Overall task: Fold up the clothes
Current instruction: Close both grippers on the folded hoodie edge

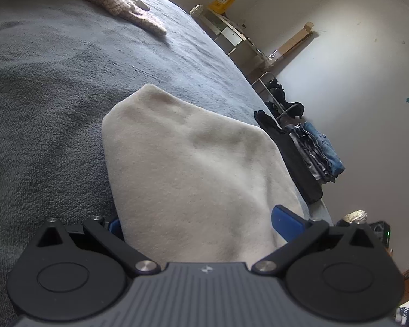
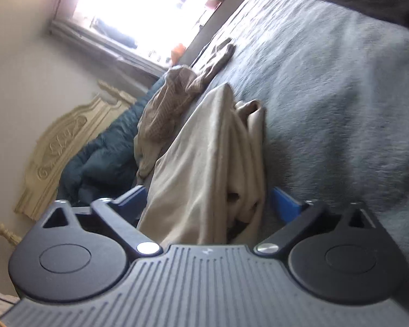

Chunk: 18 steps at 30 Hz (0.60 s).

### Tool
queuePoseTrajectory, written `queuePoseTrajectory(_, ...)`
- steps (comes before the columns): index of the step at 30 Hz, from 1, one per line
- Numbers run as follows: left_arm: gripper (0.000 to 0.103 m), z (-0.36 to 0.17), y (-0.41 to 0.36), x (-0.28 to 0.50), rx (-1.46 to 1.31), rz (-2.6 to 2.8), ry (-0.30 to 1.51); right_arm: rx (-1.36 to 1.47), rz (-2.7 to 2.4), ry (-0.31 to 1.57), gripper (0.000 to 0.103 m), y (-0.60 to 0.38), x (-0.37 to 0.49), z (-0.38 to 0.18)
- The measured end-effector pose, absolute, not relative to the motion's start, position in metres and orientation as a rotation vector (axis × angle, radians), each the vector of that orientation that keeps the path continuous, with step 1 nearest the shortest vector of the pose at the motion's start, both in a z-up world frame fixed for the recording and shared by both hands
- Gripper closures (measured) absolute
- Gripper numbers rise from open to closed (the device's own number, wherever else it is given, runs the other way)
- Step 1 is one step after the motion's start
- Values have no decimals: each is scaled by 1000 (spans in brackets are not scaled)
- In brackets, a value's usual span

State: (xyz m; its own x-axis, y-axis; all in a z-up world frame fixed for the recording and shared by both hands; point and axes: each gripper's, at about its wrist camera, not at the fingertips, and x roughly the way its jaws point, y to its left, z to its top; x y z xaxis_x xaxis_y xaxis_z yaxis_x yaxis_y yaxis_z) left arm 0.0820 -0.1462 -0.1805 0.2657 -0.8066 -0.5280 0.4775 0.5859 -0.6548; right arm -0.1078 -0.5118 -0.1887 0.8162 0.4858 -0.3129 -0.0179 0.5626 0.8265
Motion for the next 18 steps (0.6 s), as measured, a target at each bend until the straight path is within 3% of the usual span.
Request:
queuePoseTrajectory(7,1,-180,-149,76,-396,-878,934,1035,349,655,1,-524,-84,-193)
queuePoseTrajectory(18,1,-184,-146,73,-412,-890,894,879,369,731,0,-506,-82,-186)
